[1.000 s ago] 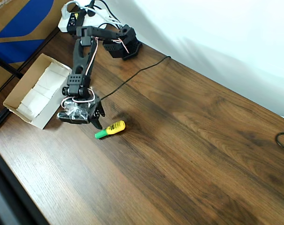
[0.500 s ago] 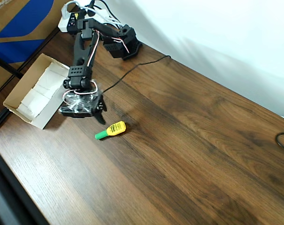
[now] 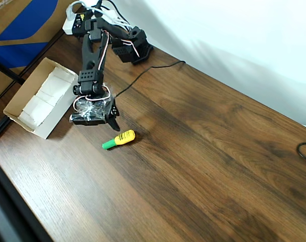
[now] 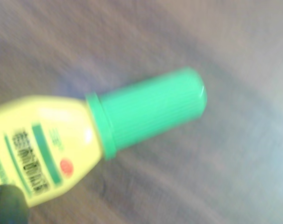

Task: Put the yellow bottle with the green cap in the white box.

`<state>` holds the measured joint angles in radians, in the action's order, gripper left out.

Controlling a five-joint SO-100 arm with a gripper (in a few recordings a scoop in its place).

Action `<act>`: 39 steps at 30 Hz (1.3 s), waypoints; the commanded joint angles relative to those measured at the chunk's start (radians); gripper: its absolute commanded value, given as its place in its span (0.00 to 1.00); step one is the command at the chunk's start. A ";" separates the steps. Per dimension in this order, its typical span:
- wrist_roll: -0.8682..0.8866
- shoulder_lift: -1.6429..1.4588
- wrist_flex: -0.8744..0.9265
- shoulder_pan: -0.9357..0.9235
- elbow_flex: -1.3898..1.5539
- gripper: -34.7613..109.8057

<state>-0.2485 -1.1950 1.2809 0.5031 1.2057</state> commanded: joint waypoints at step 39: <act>-0.063 0.189 -0.060 -0.026 -0.198 0.42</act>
<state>-0.2945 -0.9587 1.2164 0.4771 1.0094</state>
